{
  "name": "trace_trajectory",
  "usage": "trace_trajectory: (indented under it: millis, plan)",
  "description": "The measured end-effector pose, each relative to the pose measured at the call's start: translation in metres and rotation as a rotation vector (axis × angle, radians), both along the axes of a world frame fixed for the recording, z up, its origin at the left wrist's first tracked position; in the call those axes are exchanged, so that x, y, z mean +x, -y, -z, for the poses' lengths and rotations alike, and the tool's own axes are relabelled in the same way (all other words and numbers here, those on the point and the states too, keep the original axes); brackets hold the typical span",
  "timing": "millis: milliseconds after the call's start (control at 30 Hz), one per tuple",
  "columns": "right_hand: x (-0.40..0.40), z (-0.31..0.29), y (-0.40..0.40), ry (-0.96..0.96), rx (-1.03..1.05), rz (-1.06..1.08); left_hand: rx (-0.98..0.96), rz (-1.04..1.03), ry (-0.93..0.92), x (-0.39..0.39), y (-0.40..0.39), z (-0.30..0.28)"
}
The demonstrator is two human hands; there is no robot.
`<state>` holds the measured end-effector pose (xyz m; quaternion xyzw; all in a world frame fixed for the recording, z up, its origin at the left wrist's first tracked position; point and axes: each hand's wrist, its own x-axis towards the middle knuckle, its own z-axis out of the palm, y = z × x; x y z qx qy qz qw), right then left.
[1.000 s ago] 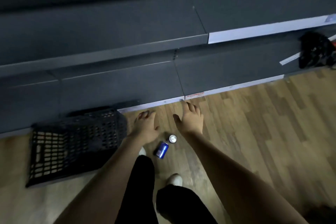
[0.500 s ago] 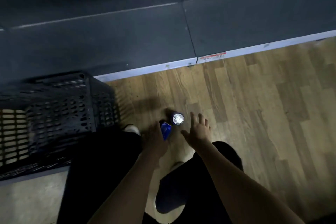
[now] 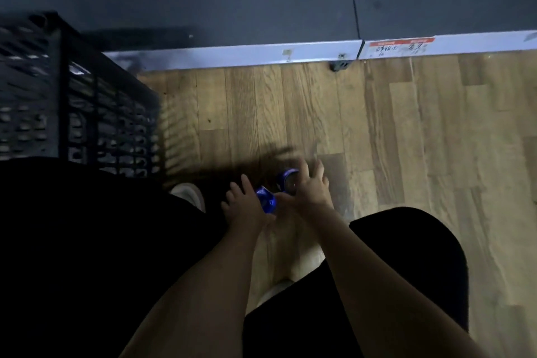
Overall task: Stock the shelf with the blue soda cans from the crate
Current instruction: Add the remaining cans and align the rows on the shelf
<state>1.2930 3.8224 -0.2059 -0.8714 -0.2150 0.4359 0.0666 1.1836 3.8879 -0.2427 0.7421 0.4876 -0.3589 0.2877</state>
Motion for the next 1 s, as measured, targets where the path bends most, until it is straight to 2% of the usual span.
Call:
trace_trajectory:
  millis: [200,433,567,700,833,1000]
  plan:
    - [-0.001,0.025,-0.007,0.007,0.002,-0.108,0.03,0.121,-0.034,-0.007,0.01,0.033]
    - [-0.004,0.039,-0.006,0.063,-0.007,-0.103,0.112,0.084,0.01,-0.013,0.022,0.046]
    - [-0.004,0.036,-0.006,0.058,0.027,-0.06,0.225,0.148,0.057,-0.01,0.03,0.047]
    - [-0.004,0.032,-0.008,0.051,0.038,-0.062,0.183,0.074,0.087,-0.007,0.032,0.045]
    - [-0.004,0.023,-0.014,0.058,0.038,-0.072,0.188,0.032,0.139,0.0,0.021,0.026]
    - [0.011,-0.028,-0.032,0.118,0.044,-0.032,0.255,0.145,0.183,0.021,-0.008,-0.036]
